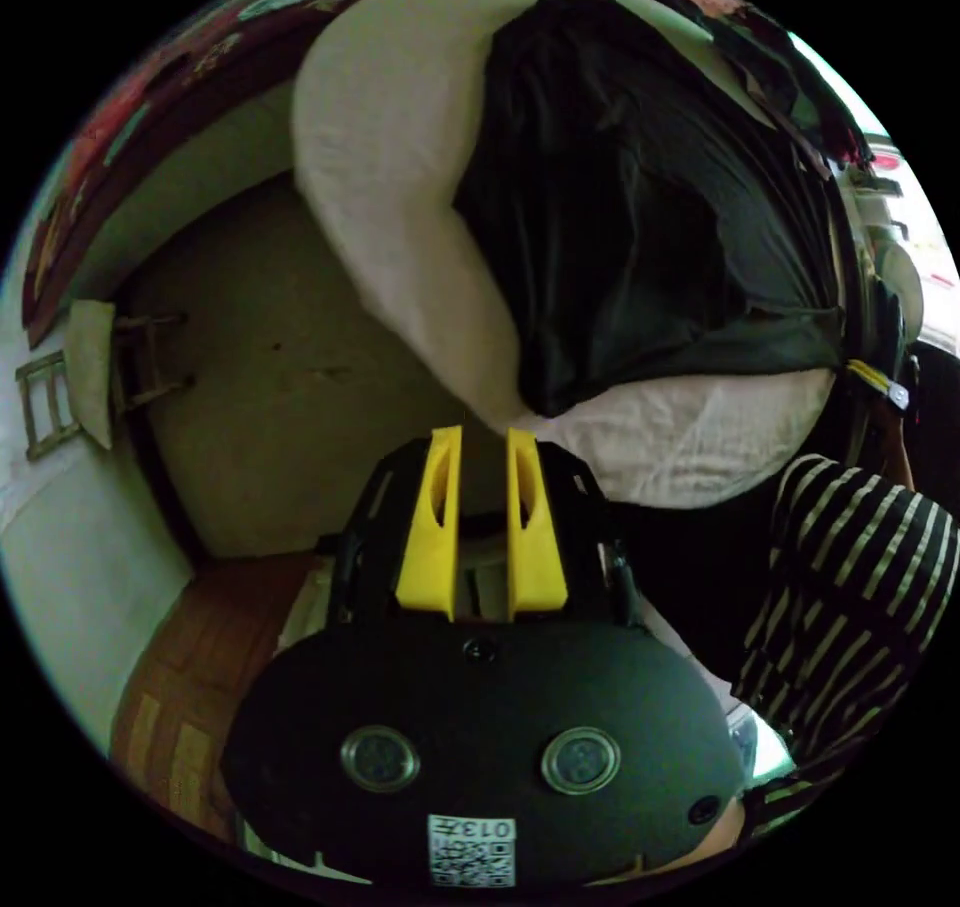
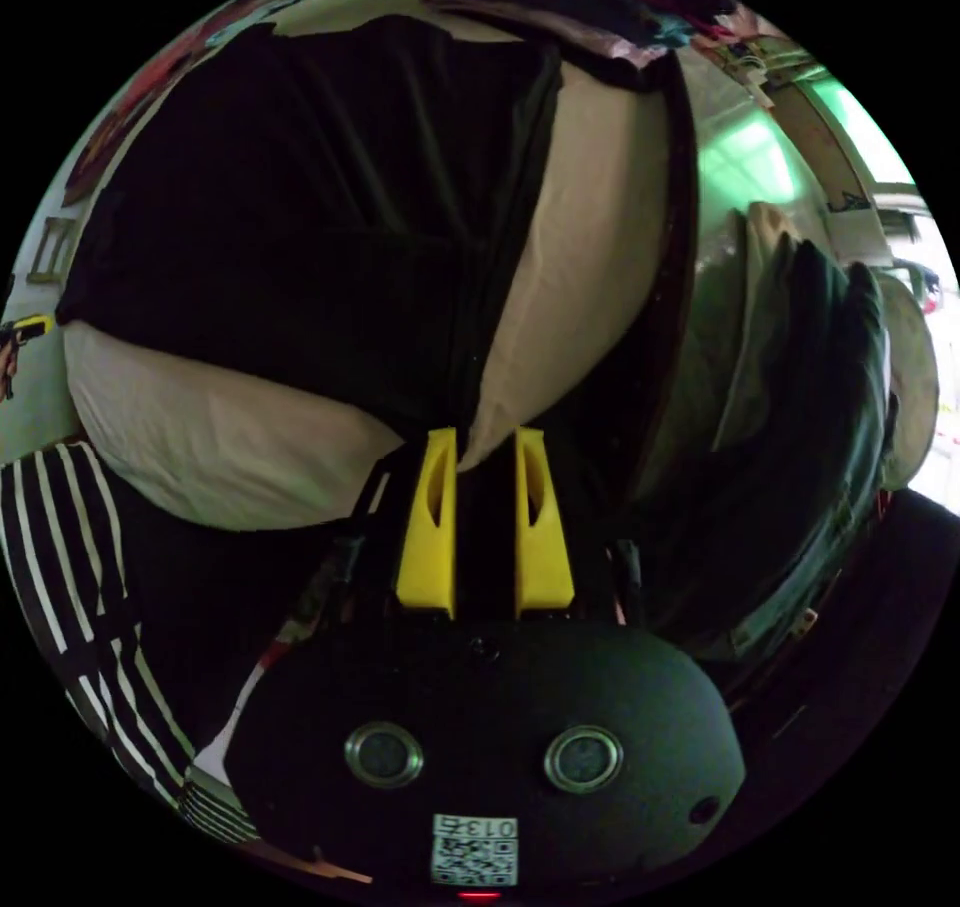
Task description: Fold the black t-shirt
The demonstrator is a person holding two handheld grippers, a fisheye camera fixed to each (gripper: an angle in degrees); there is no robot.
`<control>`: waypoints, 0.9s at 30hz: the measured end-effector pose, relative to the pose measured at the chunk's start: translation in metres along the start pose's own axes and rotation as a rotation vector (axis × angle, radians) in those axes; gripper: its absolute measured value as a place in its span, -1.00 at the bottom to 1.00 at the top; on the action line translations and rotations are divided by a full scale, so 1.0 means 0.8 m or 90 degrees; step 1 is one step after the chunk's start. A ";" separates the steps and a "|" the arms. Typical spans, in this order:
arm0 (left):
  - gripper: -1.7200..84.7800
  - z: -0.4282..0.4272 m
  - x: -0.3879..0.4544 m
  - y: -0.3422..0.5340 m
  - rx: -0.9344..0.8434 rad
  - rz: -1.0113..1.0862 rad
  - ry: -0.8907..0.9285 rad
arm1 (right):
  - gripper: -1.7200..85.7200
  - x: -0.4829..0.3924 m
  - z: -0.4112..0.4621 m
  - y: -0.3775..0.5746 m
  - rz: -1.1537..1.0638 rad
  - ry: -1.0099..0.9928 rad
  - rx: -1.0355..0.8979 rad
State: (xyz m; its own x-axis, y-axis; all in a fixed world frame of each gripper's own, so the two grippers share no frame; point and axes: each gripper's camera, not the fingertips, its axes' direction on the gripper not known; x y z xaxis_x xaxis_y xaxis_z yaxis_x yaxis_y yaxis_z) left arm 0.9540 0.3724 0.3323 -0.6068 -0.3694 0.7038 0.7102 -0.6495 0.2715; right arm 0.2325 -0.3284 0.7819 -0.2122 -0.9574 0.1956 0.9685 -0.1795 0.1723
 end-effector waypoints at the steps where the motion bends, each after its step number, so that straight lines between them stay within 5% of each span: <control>1: -0.80 -0.016 -0.007 0.009 0.055 -0.010 -0.005 | -0.76 0.000 -0.012 0.001 0.018 -0.008 0.027; 5: -0.77 -0.053 0.012 -0.009 0.213 0.038 0.002 | -0.78 -0.041 -0.050 -0.027 -0.029 -0.027 0.145; 12: -0.77 -0.021 0.062 -0.077 0.177 0.141 -0.079 | -0.80 -0.207 -0.104 -0.160 -0.256 -0.107 0.261; 19: -0.95 -0.013 0.073 -0.067 0.175 0.171 -0.141 | -0.77 -0.363 -0.115 -0.256 -0.440 -0.258 0.216; 27: -0.97 -0.048 0.083 -0.023 0.281 0.198 -0.146 | -0.86 -0.478 -0.097 -0.310 -0.542 -0.170 0.134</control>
State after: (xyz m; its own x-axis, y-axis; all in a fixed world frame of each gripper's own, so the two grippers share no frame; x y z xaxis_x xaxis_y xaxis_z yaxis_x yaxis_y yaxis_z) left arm 0.8866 0.3343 0.3489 -0.2887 -0.3133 0.9047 0.9537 -0.1774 0.2429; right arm 0.0836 0.0645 0.5892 -0.8917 -0.4321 0.1349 0.4338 -0.7306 0.5273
